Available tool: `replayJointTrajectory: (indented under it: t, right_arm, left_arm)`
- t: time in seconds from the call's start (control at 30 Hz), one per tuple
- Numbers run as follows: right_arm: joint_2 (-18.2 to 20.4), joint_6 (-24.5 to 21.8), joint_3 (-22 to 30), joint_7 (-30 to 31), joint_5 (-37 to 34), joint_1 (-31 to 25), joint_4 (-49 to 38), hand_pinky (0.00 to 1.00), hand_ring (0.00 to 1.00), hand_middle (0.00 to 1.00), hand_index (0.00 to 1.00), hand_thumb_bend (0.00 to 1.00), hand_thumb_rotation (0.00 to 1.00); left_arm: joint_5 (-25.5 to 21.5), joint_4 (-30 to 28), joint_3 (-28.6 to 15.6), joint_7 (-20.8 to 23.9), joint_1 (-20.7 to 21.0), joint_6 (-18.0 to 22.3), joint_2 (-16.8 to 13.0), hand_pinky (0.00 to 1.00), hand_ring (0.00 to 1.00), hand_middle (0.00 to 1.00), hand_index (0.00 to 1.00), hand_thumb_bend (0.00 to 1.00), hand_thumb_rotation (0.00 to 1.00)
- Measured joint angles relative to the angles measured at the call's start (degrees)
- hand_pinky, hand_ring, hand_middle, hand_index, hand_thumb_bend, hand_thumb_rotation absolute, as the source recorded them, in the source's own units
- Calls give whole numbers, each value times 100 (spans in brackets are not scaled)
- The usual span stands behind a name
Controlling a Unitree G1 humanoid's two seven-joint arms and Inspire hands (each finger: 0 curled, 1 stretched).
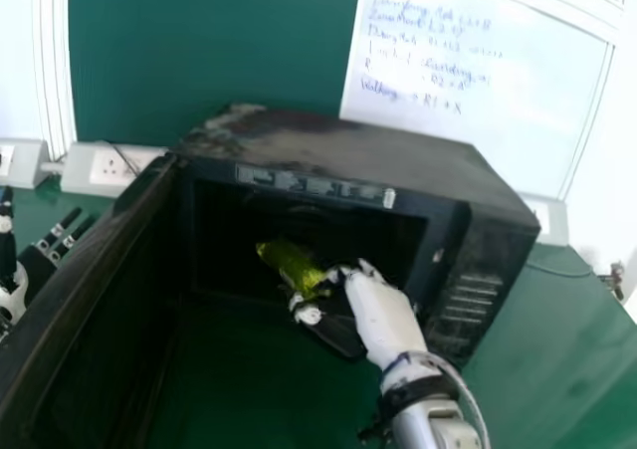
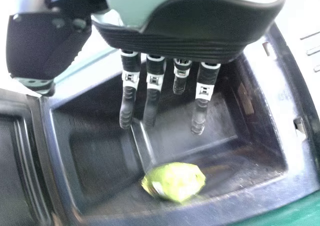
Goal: Put biscuit inside oven
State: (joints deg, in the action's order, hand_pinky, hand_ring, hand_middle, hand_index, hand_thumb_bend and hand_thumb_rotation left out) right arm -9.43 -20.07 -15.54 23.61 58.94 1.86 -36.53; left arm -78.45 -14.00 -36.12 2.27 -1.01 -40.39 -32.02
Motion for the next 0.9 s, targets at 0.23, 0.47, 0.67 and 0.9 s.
replayJointTrajectory:
  t: [0.23, 0.47, 0.67, 0.9]
  right_arm:
    - [100, 572, 567, -1004, -1136, -706, -68, 49, 56, 62, 68, 75, 34]
    - [287, 1009, 1092, -1633, -2284, -1227, -71, 55, 61, 65, 70, 73, 31]
    - [313, 1185, 1471, -1982, -2826, -1429, -60, 53, 60, 65, 71, 71, 31]
    - [585, 1307, 1713, -2382, -3448, -1459, 117, 50, 57, 63, 70, 70, 24]
  left_arm:
    - [132, 77, -1, -119, 16, -8, -2, 100, 100, 100, 99, 33, 19]
    - [192, 81, -2, -219, 28, -31, -2, 100, 100, 100, 100, 32, 19]
    - [324, 80, -1, -298, 32, -42, -3, 100, 100, 100, 100, 29, 20]
    - [429, 84, -1, -423, 40, -117, -36, 100, 100, 100, 100, 31, 16]
